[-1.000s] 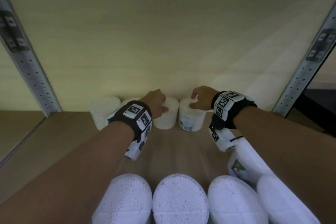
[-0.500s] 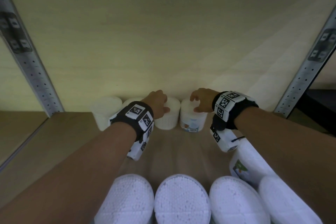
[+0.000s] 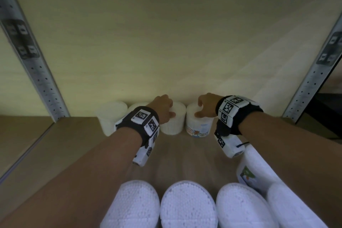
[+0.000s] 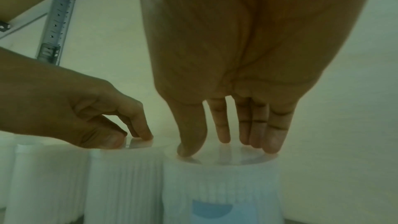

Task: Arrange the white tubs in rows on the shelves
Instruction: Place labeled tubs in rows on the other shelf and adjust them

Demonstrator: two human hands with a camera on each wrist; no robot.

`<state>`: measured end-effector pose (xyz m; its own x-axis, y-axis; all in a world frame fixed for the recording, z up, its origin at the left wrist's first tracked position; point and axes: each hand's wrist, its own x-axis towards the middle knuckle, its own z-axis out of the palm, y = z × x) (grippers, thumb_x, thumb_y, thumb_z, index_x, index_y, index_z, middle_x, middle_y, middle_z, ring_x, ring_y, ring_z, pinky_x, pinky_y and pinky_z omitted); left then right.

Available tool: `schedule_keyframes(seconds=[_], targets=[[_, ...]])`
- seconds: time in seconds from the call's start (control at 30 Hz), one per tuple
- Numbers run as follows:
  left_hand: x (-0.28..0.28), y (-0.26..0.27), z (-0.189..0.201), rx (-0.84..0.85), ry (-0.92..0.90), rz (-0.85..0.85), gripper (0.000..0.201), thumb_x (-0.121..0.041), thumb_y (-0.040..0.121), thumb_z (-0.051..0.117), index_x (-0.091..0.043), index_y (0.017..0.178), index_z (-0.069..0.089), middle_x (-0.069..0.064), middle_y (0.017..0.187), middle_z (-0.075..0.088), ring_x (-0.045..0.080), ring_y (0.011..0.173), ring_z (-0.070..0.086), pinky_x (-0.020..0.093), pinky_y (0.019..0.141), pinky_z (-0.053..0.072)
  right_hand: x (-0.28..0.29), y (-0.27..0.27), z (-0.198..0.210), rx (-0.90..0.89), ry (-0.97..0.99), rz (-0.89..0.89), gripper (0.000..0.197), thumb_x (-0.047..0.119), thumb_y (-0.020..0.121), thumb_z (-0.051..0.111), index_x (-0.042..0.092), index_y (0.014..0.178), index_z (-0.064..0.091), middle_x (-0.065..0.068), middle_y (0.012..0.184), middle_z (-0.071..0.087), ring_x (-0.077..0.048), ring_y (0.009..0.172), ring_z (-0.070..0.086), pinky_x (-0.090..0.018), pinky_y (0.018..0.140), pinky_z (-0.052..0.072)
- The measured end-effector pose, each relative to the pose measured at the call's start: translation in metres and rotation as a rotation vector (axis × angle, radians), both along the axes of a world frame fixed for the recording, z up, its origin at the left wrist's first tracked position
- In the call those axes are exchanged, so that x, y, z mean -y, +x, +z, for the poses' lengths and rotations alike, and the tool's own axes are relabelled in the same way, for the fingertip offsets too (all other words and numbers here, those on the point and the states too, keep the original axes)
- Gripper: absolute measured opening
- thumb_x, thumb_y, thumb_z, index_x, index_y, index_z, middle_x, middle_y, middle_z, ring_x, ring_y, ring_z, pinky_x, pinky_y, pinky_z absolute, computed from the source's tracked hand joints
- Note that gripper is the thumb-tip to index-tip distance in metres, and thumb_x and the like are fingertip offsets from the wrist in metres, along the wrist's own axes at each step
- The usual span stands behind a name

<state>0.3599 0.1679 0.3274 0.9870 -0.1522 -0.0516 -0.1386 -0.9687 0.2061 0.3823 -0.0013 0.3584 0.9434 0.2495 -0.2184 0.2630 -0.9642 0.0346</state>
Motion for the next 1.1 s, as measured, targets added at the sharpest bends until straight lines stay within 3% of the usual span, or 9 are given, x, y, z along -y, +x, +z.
schedule_keyframes(seconds=[0.27, 0.53, 0.7, 0.9, 1.1], targets=[[-0.001, 0.002, -0.002, 0.002, 0.009, -0.005, 0.047, -0.031, 0.096, 0.051, -0.005, 0.136, 0.044, 0.013, 0.137, 0.040, 0.028, 0.126, 0.041, 0.036, 0.105, 0.035, 0.006, 0.002, 0.001, -0.023, 0.017, 0.090, 0.049, 0.025, 0.094, 0.056, 0.008, 0.139, 0.042, -0.011, 0.140, 0.044, -0.028, 0.124, 0.049, -0.033, 0.099, 0.041], [-0.002, 0.004, -0.002, -0.017, 0.019, -0.014, 0.048, -0.032, 0.097, 0.050, -0.005, 0.136, 0.043, 0.014, 0.138, 0.039, 0.029, 0.127, 0.040, 0.035, 0.104, 0.033, 0.007, 0.011, 0.001, -0.049, 0.020, 0.152, 0.051, 0.008, 0.088, 0.065, 0.009, 0.136, 0.048, -0.011, 0.144, 0.044, -0.029, 0.129, 0.047, -0.036, 0.105, 0.041], [-0.001, 0.004, -0.001, -0.008, 0.010, -0.013, 0.048, -0.031, 0.097, 0.050, -0.005, 0.136, 0.044, 0.014, 0.138, 0.039, 0.029, 0.127, 0.040, 0.035, 0.106, 0.034, 0.007, 0.013, 0.000, -0.051, 0.003, 0.162, 0.054, 0.010, 0.088, 0.065, 0.010, 0.139, 0.046, -0.011, 0.142, 0.047, -0.028, 0.129, 0.048, -0.036, 0.106, 0.042], [0.000, 0.003, -0.001, -0.012, 0.012, -0.015, 0.048, -0.031, 0.097, 0.049, -0.005, 0.137, 0.042, 0.013, 0.138, 0.039, 0.029, 0.128, 0.039, 0.036, 0.106, 0.033, 0.004, 0.017, 0.002, -0.083, -0.025, 0.140, 0.056, 0.012, 0.092, 0.059, 0.010, 0.144, 0.039, -0.009, 0.152, 0.034, -0.026, 0.137, 0.039, -0.029, 0.107, 0.036], [-0.001, 0.005, 0.003, -0.043, 0.040, -0.032, 0.049, -0.032, 0.097, 0.049, -0.006, 0.138, 0.040, 0.013, 0.140, 0.037, 0.029, 0.129, 0.039, 0.034, 0.106, 0.033, 0.004, 0.018, 0.002, -0.067, -0.003, 0.141, 0.054, 0.010, 0.091, 0.060, 0.006, 0.142, 0.042, -0.010, 0.149, 0.038, -0.026, 0.133, 0.044, -0.028, 0.104, 0.037]])
